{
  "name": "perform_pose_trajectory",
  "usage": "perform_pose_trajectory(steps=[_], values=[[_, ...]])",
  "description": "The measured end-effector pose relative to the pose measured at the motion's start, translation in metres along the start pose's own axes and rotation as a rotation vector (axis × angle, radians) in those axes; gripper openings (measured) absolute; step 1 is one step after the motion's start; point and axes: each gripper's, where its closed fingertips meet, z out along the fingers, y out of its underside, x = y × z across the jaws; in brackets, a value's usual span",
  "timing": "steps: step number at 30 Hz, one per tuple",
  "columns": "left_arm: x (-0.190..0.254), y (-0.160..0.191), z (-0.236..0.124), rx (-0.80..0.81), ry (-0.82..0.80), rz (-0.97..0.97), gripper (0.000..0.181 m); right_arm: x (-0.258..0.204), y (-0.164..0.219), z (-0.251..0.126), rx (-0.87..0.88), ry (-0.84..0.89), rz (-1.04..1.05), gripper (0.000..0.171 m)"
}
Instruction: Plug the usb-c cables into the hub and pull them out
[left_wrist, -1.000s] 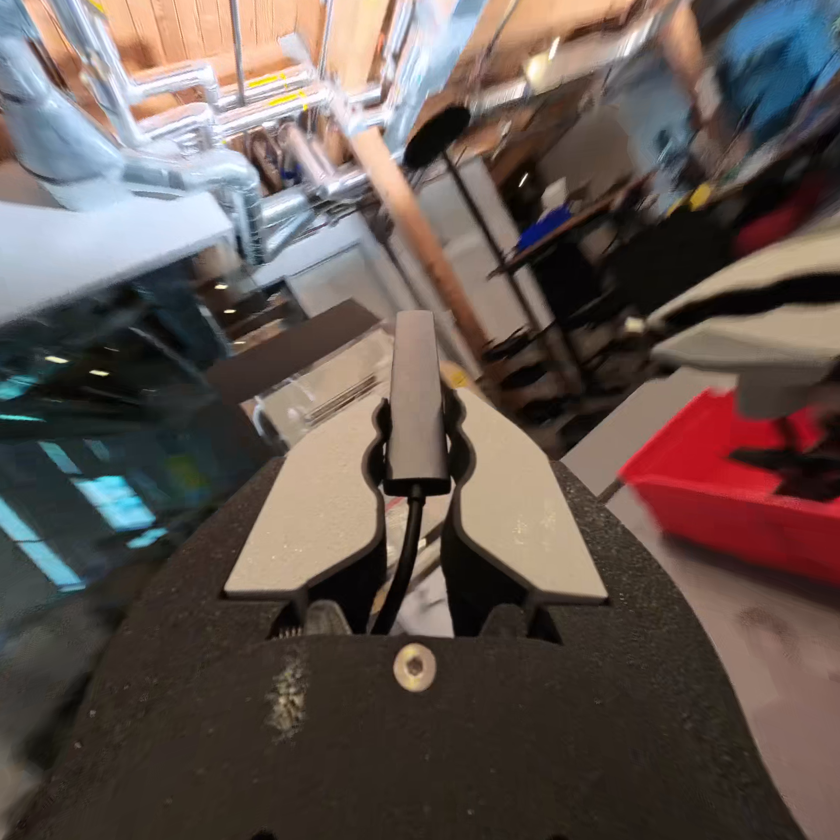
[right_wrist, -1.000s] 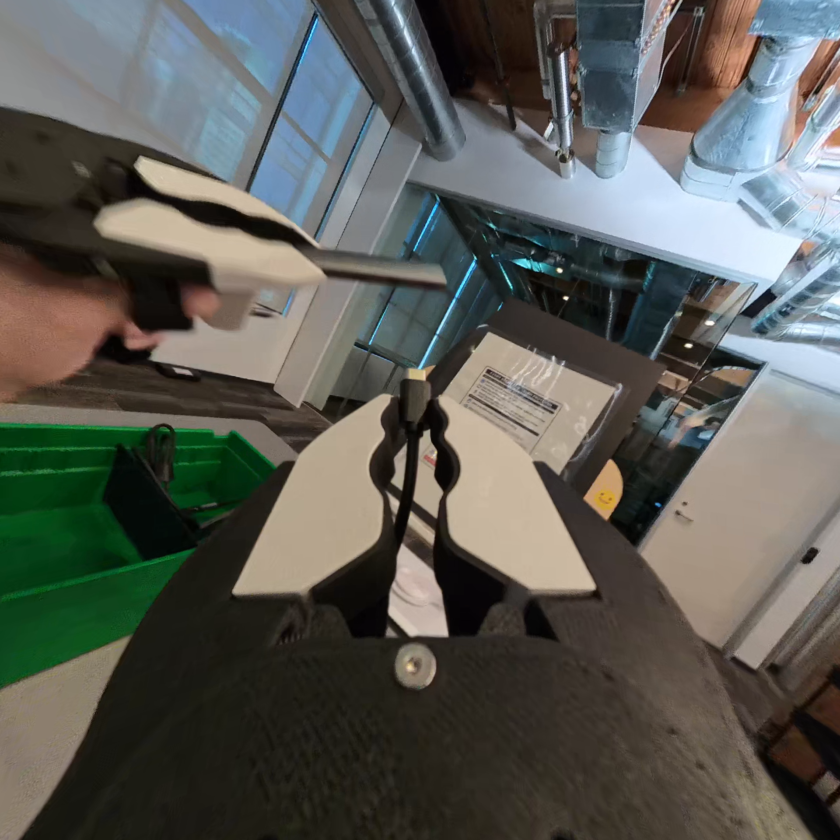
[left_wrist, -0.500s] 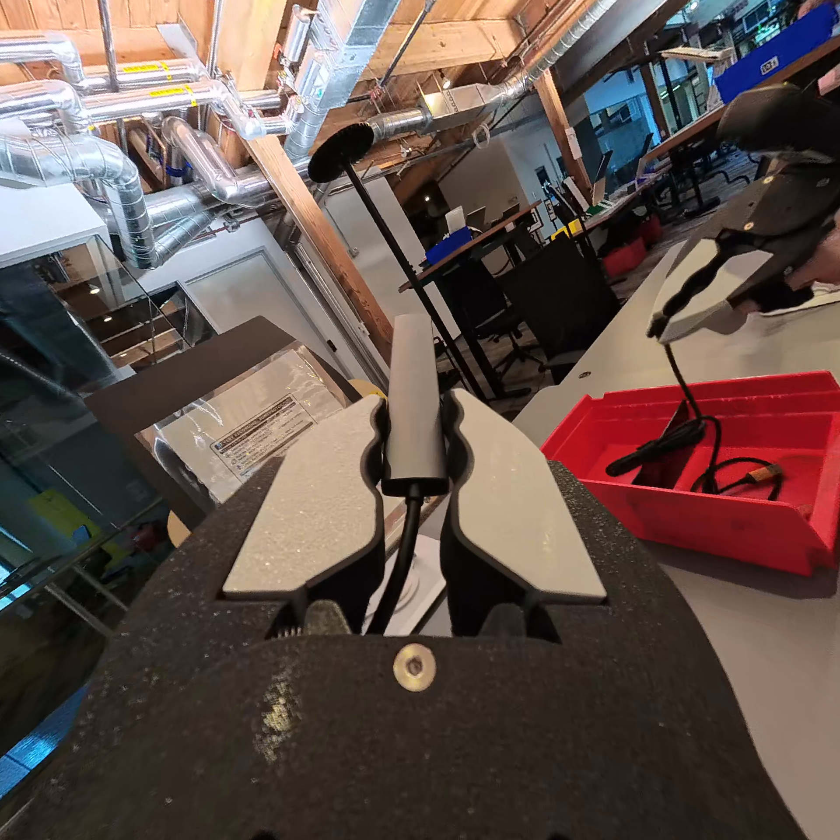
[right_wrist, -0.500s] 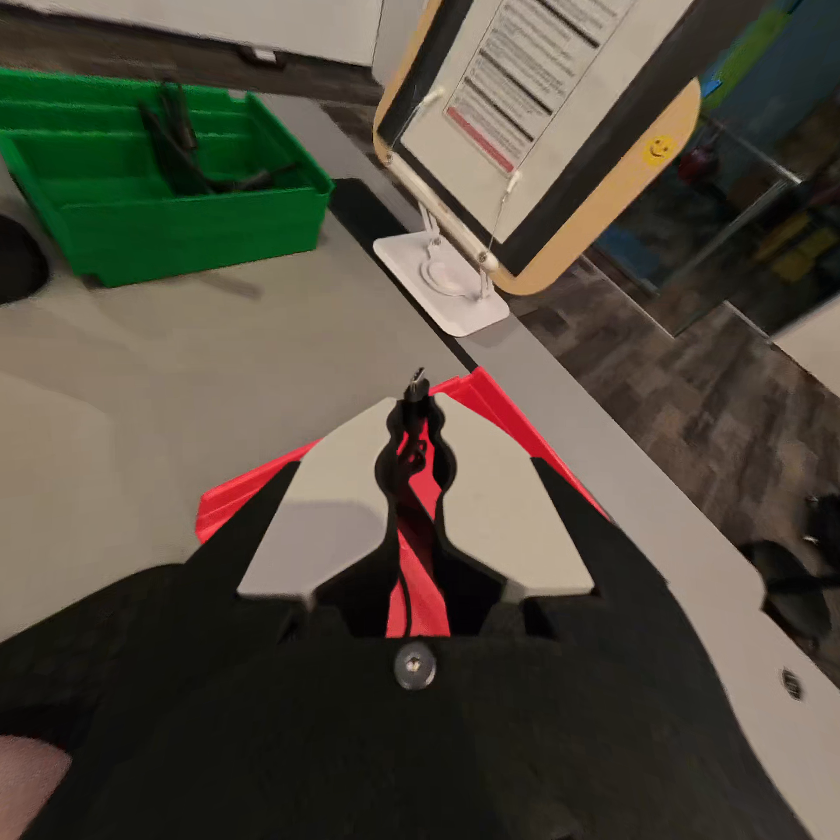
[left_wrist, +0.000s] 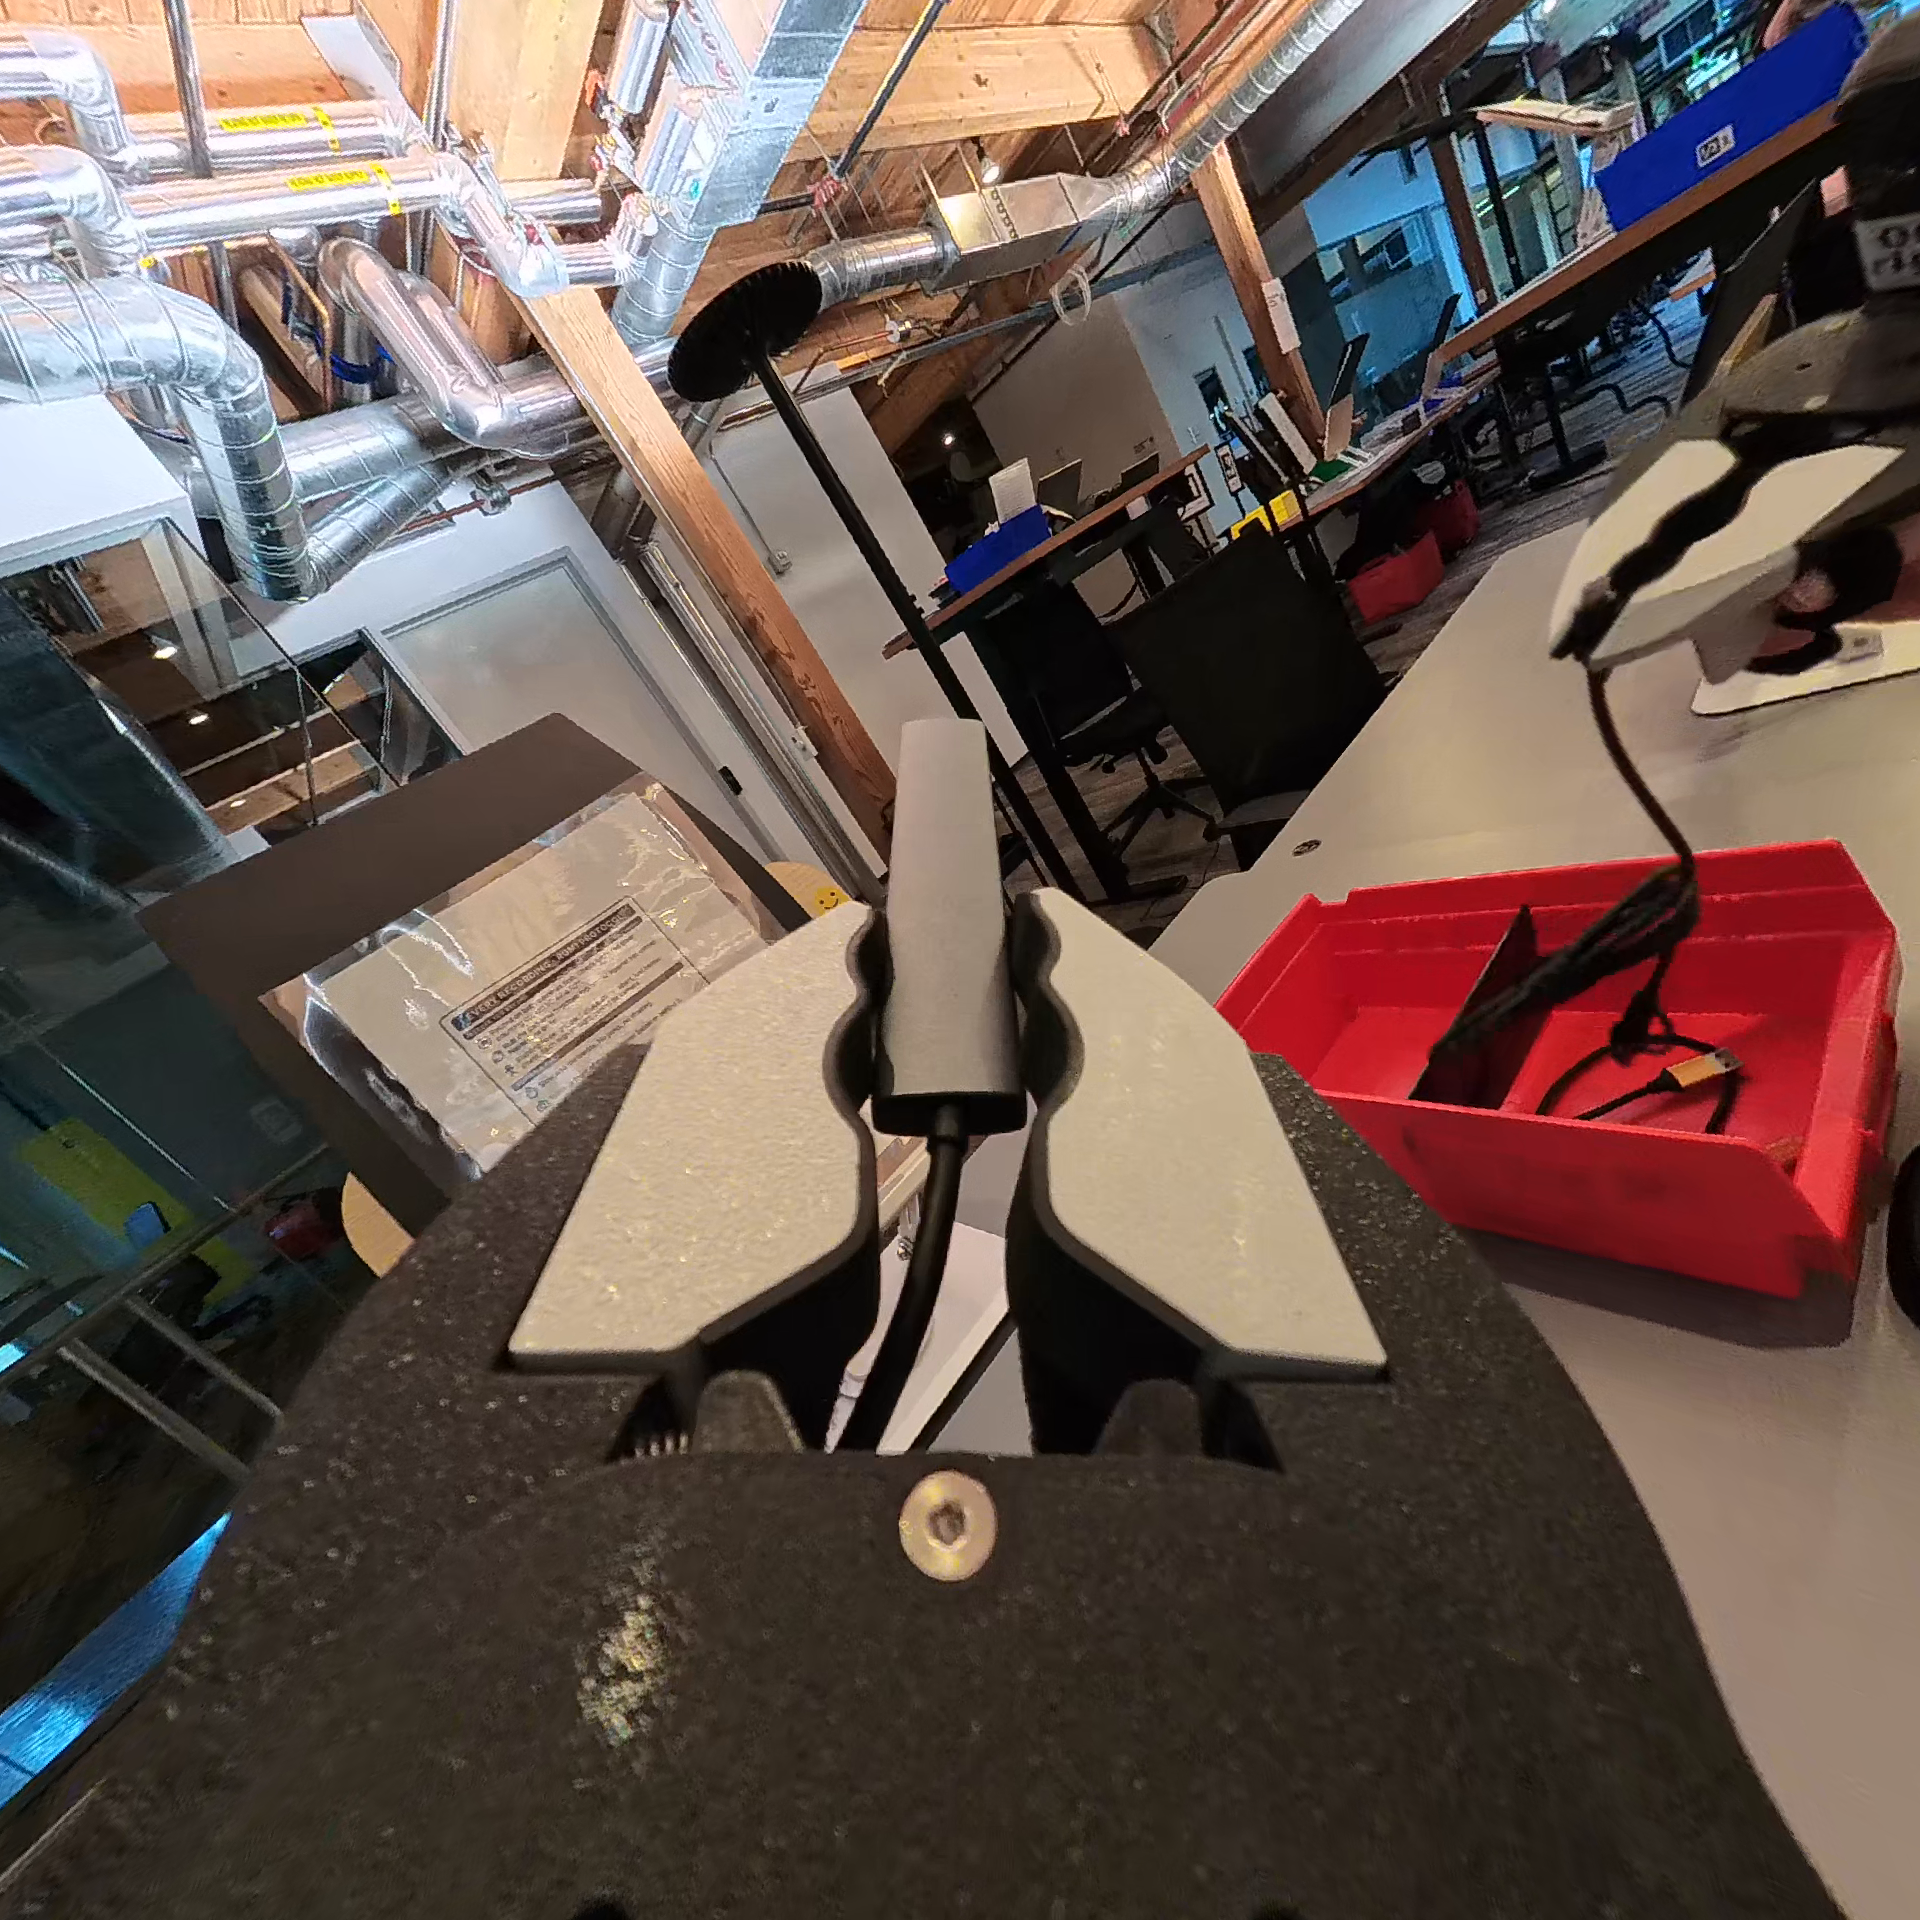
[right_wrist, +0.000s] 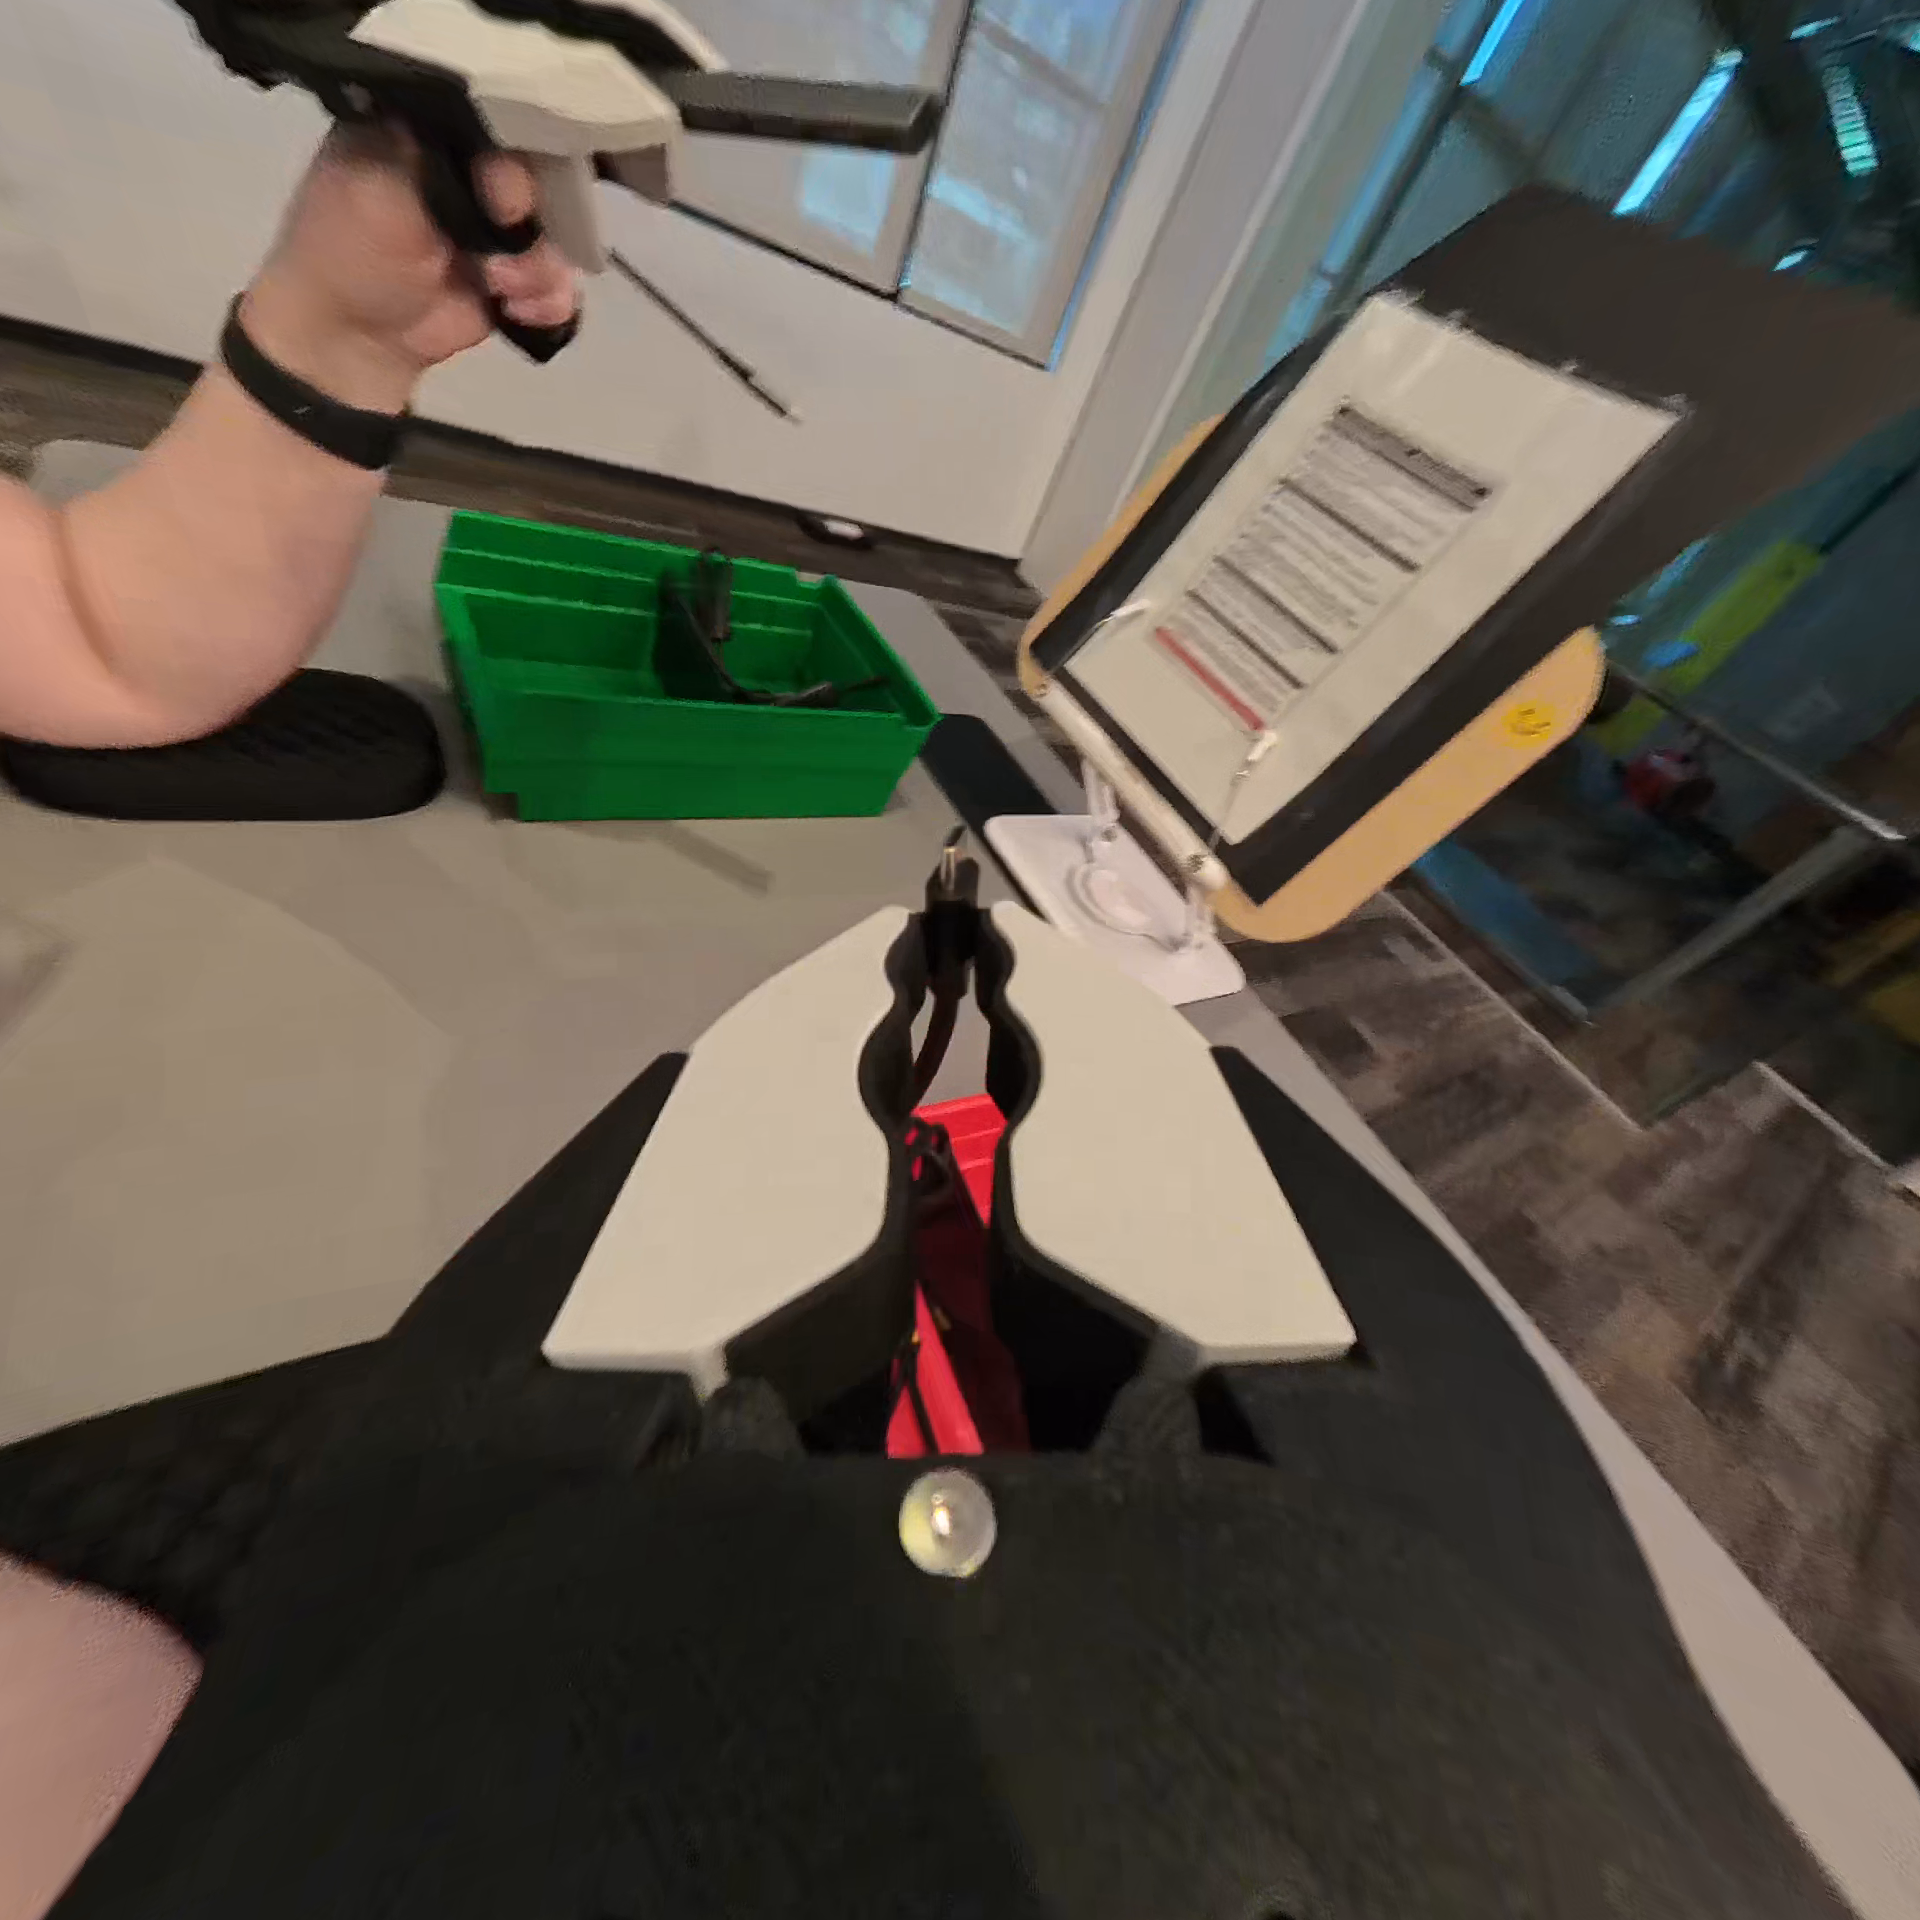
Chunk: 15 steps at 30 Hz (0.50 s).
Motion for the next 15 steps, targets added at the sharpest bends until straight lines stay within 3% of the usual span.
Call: perform_pose_trajectory(steps=[8,15], values=[[0.003,0.002,0.003,-0.011,0.013,0.001,0.023,0.018,0.117,0.025,-0.392,-0.061,0.303,0.009],[0.006,0.004,0.005,-0.021,0.022,0.004,0.023,0.01,0.215,0.008,-0.894,-0.051,0.474,0.014]])
